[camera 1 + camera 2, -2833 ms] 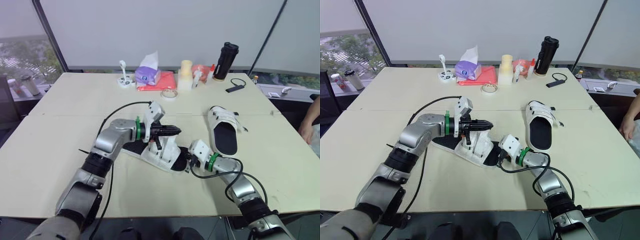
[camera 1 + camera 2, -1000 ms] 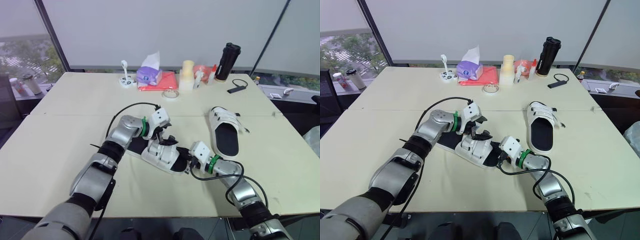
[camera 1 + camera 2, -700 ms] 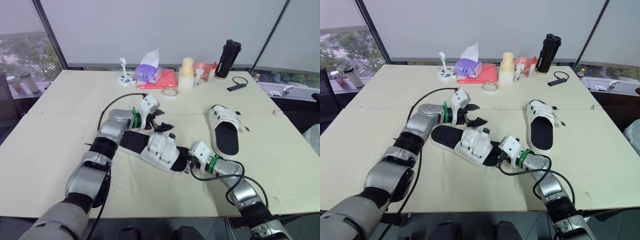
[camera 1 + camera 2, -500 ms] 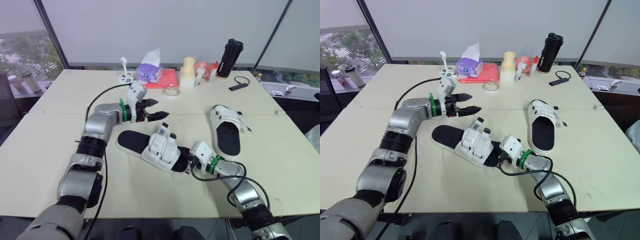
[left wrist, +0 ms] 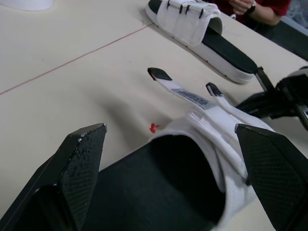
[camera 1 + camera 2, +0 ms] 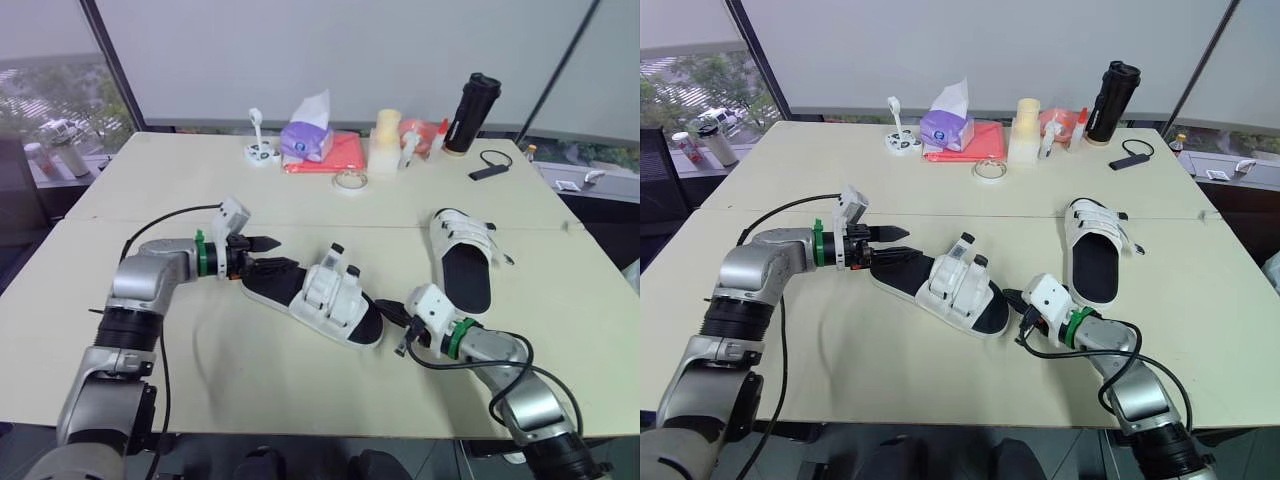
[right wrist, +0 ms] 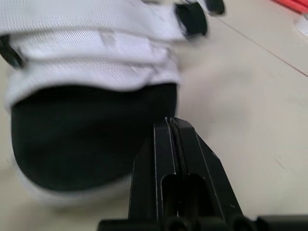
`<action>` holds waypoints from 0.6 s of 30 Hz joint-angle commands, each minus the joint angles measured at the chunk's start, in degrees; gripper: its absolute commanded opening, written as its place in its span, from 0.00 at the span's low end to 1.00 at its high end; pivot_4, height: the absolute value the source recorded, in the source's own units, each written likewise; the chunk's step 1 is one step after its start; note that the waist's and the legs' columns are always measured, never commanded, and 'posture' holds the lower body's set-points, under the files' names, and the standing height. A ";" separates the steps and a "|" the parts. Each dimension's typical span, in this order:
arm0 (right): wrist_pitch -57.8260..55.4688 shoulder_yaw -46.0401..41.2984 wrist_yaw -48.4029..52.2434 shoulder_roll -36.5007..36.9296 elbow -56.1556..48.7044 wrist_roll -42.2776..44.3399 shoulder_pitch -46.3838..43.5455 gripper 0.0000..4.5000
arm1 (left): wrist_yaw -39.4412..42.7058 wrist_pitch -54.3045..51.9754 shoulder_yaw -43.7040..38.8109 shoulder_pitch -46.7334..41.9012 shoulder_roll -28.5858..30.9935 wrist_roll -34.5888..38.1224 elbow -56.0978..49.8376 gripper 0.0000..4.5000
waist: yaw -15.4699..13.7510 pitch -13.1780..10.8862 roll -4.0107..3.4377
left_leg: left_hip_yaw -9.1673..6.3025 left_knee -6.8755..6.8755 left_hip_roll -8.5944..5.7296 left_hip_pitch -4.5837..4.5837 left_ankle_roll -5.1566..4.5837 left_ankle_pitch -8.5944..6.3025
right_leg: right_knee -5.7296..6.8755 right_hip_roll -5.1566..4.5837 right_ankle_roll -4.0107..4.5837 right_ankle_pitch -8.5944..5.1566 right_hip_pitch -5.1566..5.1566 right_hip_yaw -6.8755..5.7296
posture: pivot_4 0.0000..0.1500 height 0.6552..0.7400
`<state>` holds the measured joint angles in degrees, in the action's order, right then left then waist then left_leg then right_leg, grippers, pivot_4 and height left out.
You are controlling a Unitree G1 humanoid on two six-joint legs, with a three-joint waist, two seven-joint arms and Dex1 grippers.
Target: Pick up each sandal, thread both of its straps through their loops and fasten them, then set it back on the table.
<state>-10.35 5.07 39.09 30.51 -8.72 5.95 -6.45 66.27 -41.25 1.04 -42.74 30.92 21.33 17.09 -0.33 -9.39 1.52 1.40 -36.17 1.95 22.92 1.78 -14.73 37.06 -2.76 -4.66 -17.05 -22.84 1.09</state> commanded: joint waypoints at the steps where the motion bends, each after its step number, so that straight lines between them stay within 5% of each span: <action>1: -2.64 -5.01 1.35 4.17 -7.45 2.01 2.35 0.00 | 6.65 -4.02 1.89 -0.79 2.26 3.03 0.52 0.99 | -0.07 -0.06 -0.11 | 0.00 -0.02 -0.01 0.10 0.00 0.00 | 0.02 0.01 0.00 0.00 -0.10 0.00 | 1.00 1.00; 8: -6.70 -10.39 2.16 9.13 -14.35 4.06 4.42 0.00 | 11.27 -6.96 3.39 -2.70 3.26 3.79 6.17 0.99 | 0.23 -0.15 -0.11 | -0.02 -0.13 -0.02 0.53 0.00 0.01 | 0.12 0.18 -0.05 0.02 -0.58 -0.03 | 1.00 1.00; 18: -15.32 -11.19 3.73 10.83 -24.15 9.13 4.33 0.00 | 15.10 -6.49 7.15 -8.23 -2.84 2.64 16.48 0.99 | -0.17 -0.16 -0.10 | -0.01 -0.27 -0.04 0.56 -0.01 0.01 | 0.15 0.17 -0.05 0.03 -0.54 -0.06 | 1.00 1.00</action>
<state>-25.01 -4.92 42.66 40.63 -30.22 13.90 -1.95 80.13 -48.33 8.05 -49.34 28.29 24.21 32.97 -0.49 -9.55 1.42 1.38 -36.48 1.91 23.49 1.77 -14.71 37.21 -2.58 -4.72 -17.02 -23.37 1.02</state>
